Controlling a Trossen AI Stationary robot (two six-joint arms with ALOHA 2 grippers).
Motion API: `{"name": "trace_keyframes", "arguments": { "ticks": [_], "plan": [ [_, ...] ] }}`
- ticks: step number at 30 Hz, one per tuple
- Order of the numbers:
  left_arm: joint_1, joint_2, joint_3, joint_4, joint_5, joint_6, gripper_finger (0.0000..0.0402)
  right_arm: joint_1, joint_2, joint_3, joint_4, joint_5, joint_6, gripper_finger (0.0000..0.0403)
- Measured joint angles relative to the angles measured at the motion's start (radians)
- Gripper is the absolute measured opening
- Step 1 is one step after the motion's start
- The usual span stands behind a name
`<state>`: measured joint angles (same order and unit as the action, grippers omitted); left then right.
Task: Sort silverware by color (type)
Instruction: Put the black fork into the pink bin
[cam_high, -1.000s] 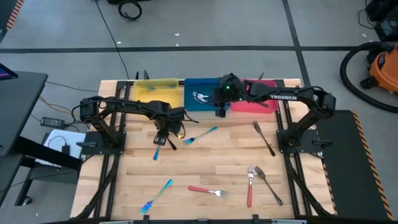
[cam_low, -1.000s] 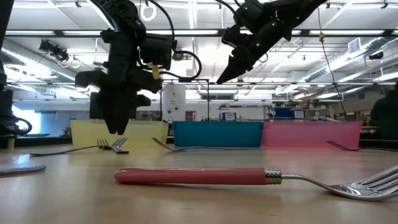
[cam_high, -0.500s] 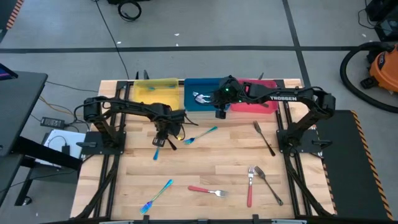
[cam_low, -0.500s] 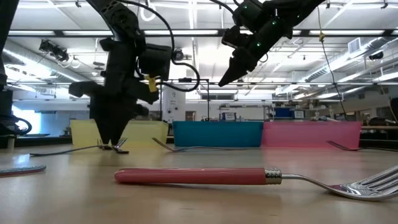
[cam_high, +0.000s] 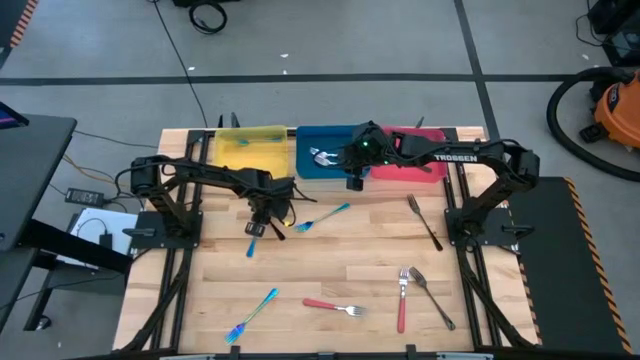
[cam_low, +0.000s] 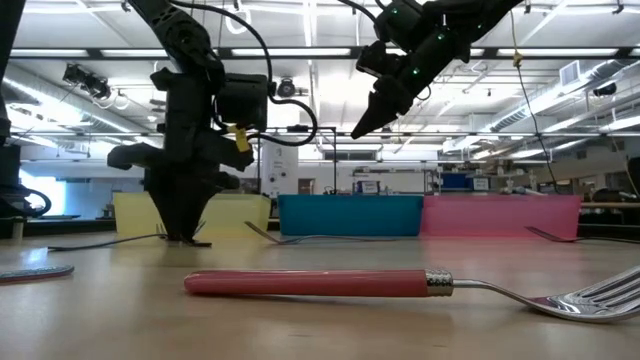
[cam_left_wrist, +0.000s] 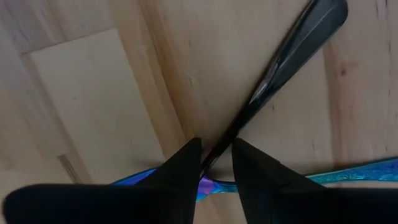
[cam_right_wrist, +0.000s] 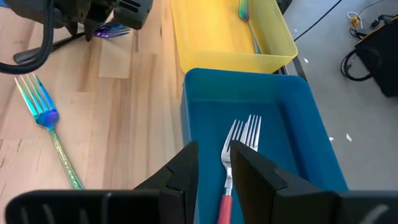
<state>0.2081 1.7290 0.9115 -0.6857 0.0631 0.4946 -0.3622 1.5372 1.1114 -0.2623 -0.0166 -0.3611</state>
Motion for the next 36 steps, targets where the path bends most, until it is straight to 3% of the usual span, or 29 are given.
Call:
{"name": "trace_keyframes", "arguments": {
  "ticks": [9,19,27,36],
  "plan": [
    [0.000,0.002,0.000,0.004,-0.005,-0.008,0.0009,0.000,0.000,0.000,0.002,0.000,0.000,0.0101],
    [0.000,-0.004,0.003,0.004,-0.005,-0.022,0.0003,0.000,0.000,0.000,0.003,0.000,0.000,0.0101],
    [-0.001,-0.013,0.078,-0.076,-0.005,-0.043,0.0001,0.000,-0.006,0.000,0.006,0.030,0.000,0.0101],
    [0.008,-0.014,0.134,-0.158,-0.050,-0.042,0.0000,0.005,-0.146,0.000,-0.026,0.047,0.002,0.0101]
  ]
}}
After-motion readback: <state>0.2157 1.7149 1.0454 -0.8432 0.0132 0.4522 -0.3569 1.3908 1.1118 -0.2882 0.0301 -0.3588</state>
